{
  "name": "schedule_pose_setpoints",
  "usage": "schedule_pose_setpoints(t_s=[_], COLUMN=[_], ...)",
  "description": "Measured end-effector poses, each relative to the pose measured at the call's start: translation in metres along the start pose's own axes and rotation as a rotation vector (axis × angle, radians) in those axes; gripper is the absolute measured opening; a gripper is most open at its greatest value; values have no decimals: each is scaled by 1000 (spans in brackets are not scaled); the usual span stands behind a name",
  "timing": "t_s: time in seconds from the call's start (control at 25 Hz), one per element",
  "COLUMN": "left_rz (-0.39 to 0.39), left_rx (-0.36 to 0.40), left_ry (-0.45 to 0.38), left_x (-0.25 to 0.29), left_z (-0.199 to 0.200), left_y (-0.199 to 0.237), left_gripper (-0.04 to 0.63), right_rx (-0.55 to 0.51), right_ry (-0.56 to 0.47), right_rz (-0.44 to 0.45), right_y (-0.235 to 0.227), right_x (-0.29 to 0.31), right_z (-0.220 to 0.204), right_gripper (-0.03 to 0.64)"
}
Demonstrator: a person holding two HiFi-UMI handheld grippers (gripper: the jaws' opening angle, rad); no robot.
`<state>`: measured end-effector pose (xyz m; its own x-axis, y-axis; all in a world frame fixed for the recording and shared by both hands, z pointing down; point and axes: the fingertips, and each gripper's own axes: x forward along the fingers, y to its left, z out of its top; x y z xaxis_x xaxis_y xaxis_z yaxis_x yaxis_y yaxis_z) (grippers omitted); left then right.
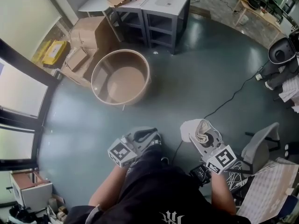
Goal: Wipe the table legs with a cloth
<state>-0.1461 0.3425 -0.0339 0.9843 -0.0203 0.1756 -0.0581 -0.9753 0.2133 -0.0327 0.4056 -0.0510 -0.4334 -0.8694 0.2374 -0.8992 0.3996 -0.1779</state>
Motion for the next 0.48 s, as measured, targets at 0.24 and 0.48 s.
schedule_pose_setpoints(t_s=[0.24,0.48], left_rz=[-9,-2], left_rx=[-31,-48], left_ry=[-54,-82], left_x=[4,11], left_z=[13,19], left_y=[66,126], left_gripper=[6,6], right_rx=[-28,-50], right_ry=[47,49], right_rz=[31,38], right_y=[-30,-63], right_x=[72,130], right_z=[22,51], right_gripper=[75,75])
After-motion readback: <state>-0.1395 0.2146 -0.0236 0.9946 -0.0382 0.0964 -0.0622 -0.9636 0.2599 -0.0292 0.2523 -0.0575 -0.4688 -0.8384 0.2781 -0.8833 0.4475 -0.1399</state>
